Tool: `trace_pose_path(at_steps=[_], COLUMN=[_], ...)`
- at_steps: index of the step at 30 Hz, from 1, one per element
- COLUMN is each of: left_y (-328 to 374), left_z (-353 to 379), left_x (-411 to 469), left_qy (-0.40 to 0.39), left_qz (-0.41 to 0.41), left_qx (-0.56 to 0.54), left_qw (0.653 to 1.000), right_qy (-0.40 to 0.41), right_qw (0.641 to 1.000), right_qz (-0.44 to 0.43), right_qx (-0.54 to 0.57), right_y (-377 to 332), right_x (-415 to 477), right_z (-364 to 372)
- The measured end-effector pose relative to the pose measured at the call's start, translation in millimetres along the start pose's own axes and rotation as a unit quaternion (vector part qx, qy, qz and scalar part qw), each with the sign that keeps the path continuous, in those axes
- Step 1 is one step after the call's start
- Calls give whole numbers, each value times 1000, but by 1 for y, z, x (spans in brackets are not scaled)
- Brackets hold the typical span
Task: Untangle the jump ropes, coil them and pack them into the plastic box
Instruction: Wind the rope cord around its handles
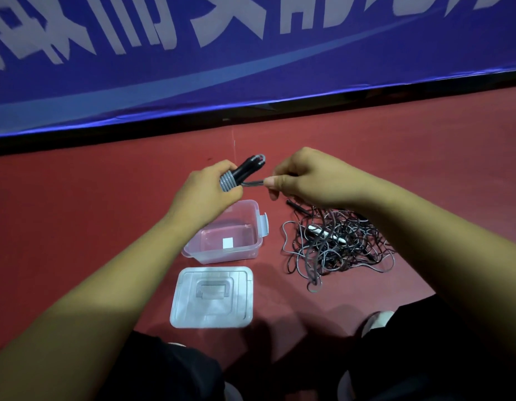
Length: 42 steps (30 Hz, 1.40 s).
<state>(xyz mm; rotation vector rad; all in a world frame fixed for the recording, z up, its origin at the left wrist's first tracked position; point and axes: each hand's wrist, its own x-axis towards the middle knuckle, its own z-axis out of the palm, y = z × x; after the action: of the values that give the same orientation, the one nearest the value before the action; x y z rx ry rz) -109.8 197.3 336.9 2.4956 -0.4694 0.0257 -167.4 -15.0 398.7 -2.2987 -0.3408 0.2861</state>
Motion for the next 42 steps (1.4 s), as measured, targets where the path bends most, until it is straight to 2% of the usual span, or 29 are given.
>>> trace_pose_path(at_steps=[2,4,6,9,15,19,21,24,25,27,32,42], left_y=[8,16,21,21,23,24,28,31,30,26,19,10], left_z=[5,10,13,17,20,20,20,18,16,14,15,12], left_x=[0,1,3,5,8,4,2,7,10,16,22,30], left_qy=[-16,-47,-78,-152,-287,-312,-312,-259,-233,-191,-157,-86], left_qz=[21,25,22,46,86,103,73,-12,-38,-66,-77,-120], left_qx=[66,94,122,116,-67,-172,-276,-483,-529,-566,-571,-457], left_qw=[997,994,989,980,952,929,906,837,815,799,802,877], right_qy=[22,38,45,54,103,108,89,48,37,20,33,44], right_qw=[996,992,997,995,986,987,992,998,998,996,992,985], right_qz=[16,29,18,-40,-68,-53,-42,-22,-21,-29,-34,-25], right_qx=[86,116,68,-76,-107,-102,-82,-43,-44,-76,-120,-168], right_y=[1,5,8,12,31,43,47,48,47,43,43,39], right_x=[3,4,5,12,21,27,27,26,25,24,20,15], right_z=[-2,-9,-16,-24,-31,-27,-26,-26,-26,-25,-33,-31])
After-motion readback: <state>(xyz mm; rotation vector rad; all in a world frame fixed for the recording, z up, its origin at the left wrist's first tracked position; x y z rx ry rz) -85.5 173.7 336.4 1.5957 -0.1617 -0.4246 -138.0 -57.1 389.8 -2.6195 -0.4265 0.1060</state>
